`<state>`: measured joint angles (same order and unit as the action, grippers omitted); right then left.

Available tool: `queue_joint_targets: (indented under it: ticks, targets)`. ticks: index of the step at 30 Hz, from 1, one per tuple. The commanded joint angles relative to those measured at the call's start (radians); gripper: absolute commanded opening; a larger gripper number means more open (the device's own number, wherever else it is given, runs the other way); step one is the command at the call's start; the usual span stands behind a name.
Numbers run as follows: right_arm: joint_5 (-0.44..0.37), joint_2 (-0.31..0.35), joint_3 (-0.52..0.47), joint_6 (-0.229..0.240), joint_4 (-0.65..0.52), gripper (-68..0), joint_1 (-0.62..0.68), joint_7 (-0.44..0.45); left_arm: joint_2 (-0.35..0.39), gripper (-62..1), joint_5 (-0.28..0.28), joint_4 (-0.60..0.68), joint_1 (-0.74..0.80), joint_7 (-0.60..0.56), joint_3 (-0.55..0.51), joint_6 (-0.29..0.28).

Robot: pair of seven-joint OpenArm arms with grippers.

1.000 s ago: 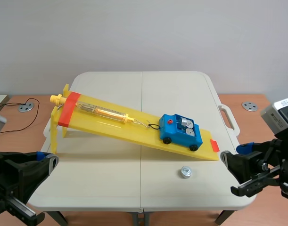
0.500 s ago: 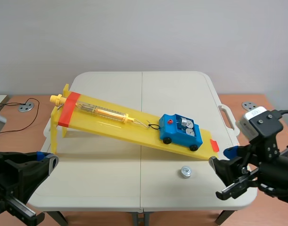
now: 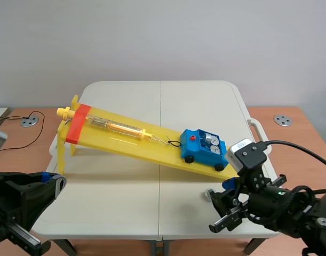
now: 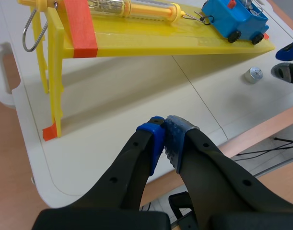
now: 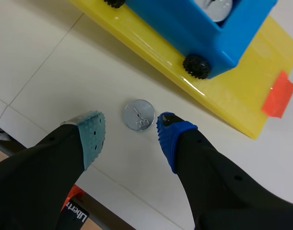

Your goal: Place the four metal weights on the blue cart on the ramp.

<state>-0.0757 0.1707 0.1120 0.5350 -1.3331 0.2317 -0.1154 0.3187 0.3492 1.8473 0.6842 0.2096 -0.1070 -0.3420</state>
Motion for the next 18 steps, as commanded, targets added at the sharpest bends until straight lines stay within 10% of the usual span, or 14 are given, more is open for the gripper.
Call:
queue_joint_targets:
  ticks: [1, 18]
  targets:
    - [-0.016, 0.005, 0.004, -0.031, -0.058, -41.4, -0.081, 0.153, -0.008, -55.8, 0.074, 0.062, -0.006, -0.104, -0.013, -0.021]
    - [0.040, -0.005, 0.114, -0.183, 0.034, -41.4, -0.135, 0.175, -0.008, -55.8, 0.074, 0.062, -0.006, -0.104, -0.013, -0.021]
